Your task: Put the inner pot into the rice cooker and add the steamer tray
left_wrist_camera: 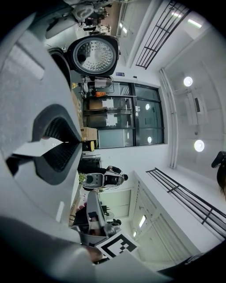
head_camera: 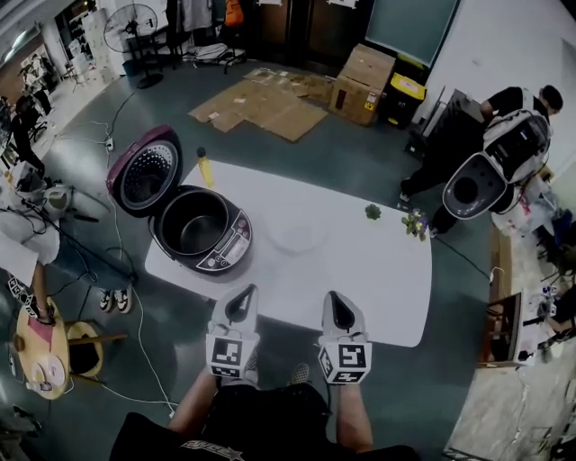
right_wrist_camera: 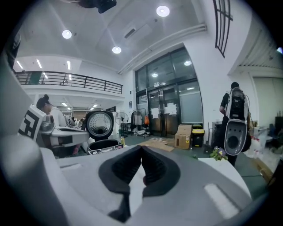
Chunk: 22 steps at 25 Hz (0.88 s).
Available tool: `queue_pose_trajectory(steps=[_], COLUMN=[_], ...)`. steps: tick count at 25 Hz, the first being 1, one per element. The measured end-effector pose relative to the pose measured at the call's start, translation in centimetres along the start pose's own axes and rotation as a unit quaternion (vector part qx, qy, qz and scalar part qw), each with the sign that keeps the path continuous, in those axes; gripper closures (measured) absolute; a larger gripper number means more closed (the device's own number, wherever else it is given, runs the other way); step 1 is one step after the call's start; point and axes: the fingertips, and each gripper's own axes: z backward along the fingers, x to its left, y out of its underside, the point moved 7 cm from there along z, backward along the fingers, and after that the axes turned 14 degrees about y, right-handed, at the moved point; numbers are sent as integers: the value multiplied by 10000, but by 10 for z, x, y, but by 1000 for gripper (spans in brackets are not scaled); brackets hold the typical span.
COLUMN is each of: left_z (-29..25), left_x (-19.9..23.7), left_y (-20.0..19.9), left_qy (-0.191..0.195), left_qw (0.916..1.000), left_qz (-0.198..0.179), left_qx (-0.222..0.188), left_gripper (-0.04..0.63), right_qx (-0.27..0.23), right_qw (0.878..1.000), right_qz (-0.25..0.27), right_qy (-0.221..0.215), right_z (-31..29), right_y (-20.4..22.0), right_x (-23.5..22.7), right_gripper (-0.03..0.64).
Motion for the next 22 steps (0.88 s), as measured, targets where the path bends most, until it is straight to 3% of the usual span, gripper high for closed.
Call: queue_pose_trajectory(steps=[13, 22], left_z=[-42, -112], left_x=[41, 40], left_y=[22, 40], left_qy=[1068, 1123], left_qw=[9942, 9923], left_qz=[89, 262], left_qx=[107, 451], left_gripper=[584, 584], right_qx=[327, 693], right_qw=[9942, 9919], right_qz=[-224, -307], right_qy=[995, 1019], right_z=[-18, -76], right_y=[18, 36], right_x=[16, -31], right_gripper=[611, 611])
